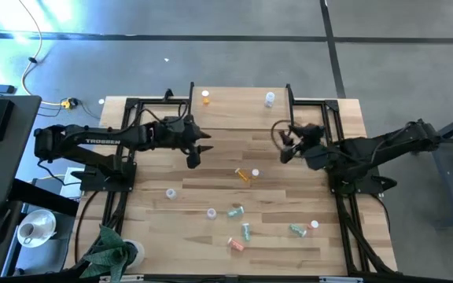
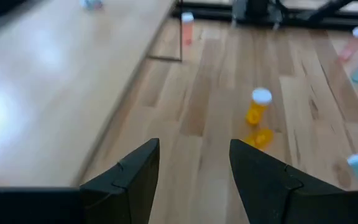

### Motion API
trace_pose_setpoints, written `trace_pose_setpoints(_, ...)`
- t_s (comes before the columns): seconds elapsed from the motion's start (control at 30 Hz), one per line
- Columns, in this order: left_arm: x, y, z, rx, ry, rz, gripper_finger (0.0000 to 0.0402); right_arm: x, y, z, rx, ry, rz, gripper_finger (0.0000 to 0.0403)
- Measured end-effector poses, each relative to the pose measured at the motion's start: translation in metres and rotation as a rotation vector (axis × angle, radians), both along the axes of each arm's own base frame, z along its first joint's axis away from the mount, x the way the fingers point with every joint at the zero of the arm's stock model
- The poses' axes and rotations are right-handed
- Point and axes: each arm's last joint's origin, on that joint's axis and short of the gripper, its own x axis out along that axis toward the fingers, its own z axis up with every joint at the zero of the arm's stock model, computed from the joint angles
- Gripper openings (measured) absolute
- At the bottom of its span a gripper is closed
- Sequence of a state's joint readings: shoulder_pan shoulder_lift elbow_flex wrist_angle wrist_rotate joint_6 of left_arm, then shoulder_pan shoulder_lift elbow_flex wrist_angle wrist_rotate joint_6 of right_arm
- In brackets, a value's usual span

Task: Pick and place medicine bottles onto shelf by color
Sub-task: Put the pink pill bottle on the shelf

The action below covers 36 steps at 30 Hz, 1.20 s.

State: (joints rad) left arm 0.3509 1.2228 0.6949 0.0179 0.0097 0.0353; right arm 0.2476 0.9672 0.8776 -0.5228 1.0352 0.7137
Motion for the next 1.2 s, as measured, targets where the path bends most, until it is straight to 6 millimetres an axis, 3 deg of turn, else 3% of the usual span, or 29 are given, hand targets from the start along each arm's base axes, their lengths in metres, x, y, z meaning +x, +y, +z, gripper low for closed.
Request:
trace_pose_setpoints(0.17, -0.004, -0.002, -0.011, -0.038, 0.009, 0.007, 0.0186, -0.024, -0.016, -0.003, 0.127, 0.006, -0.075, 0.0193)
trace_pose_setpoints(0.43, -0.003, -0.003, -0.01, -0.03, -0.013, 0.001, 0.0186, -0.045, -0.032, -0.02, 0.309, 0.107, -0.236, 0.0193)
trace_pose_setpoints(0.77, -0.003, -0.003, -0.011, -0.032, -0.009, 0.001, 0.0186, -0.054, -0.043, -0.03, 0.423, 0.166, -0.346, 0.0193)
trace_pose_setpoints(1.2, -0.003, -0.003, -0.011, -0.032, -0.007, 0.002, 0.0186, -0.063, -0.059, -0.079, 0.538, 0.292, -0.461, 0.0193)
